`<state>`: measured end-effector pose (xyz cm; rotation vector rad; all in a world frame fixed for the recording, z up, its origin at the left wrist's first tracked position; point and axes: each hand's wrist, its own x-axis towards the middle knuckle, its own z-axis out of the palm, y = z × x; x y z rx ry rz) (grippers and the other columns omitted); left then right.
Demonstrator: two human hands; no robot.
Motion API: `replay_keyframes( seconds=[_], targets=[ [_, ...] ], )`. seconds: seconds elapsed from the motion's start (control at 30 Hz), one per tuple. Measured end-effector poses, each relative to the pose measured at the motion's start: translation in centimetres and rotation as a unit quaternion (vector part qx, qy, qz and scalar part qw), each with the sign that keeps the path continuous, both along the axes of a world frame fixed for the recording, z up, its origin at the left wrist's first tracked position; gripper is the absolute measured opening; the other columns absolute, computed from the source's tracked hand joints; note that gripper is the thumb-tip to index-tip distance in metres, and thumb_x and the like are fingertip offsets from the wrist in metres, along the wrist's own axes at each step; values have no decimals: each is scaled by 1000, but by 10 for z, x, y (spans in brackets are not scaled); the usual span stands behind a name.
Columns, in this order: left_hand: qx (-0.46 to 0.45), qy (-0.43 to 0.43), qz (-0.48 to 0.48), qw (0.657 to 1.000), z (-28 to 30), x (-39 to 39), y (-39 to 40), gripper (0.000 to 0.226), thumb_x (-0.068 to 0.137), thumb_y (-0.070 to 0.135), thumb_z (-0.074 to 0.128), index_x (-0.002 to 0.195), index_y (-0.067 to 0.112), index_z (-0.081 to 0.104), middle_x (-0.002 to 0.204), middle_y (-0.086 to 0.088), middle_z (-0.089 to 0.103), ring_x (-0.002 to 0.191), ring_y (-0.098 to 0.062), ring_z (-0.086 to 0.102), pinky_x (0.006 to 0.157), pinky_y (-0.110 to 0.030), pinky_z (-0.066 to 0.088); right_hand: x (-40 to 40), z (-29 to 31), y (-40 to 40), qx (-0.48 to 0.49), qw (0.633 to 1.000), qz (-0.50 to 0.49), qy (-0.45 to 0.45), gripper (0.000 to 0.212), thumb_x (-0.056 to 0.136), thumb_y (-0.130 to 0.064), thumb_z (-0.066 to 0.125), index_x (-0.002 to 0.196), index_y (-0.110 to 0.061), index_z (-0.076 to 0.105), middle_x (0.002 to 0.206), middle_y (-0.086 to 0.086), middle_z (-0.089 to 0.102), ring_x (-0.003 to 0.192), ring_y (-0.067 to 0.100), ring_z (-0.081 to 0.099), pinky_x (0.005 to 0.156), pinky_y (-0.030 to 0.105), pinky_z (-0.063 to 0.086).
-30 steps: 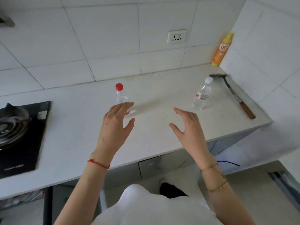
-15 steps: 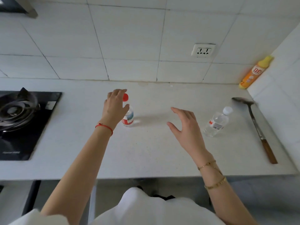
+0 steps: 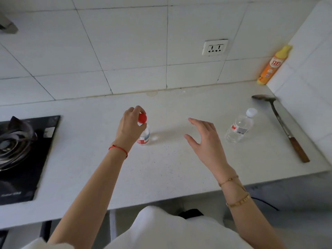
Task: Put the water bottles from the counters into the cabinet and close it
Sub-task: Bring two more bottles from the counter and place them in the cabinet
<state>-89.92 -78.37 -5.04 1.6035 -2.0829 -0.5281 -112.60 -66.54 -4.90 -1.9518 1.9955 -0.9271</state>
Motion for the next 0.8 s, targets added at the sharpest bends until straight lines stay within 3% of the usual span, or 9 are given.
replay_keyframes(
  seconds=[0.17,0.37,0.57,0.8],
  targets=[
    [-28,36,-41,998,15,-22,17,31,77,3,72,104,12,60,98,-5,60,82,-22,54,72,-29,46,-24,-2,16,-12,999,-44,0,50,90,-28,64,137,-16,49,131,0,57,126,18,44,104,25,38],
    [-23,71,-89,993,25,-75,38,32,74,4,73,101,16,62,95,0,62,69,-5,50,63,-8,36,-90,2,20,-50,992,-113,8,48,89,-27,65,134,-16,50,130,3,55,122,22,44,101,42,46],
    [-20,94,-86,992,27,-138,57,32,72,5,74,99,17,62,94,1,64,69,-3,53,63,-4,39,-168,1,4,-36,988,-142,41,51,88,-25,66,135,-16,49,134,5,52,126,25,39,103,40,43],
    [-20,102,-39,994,24,-195,76,33,72,4,74,100,17,63,95,2,64,71,-3,54,62,-7,41,-223,-14,-22,45,995,-85,25,53,87,-19,67,136,-15,46,129,7,55,118,29,45,97,40,44]
  ],
)
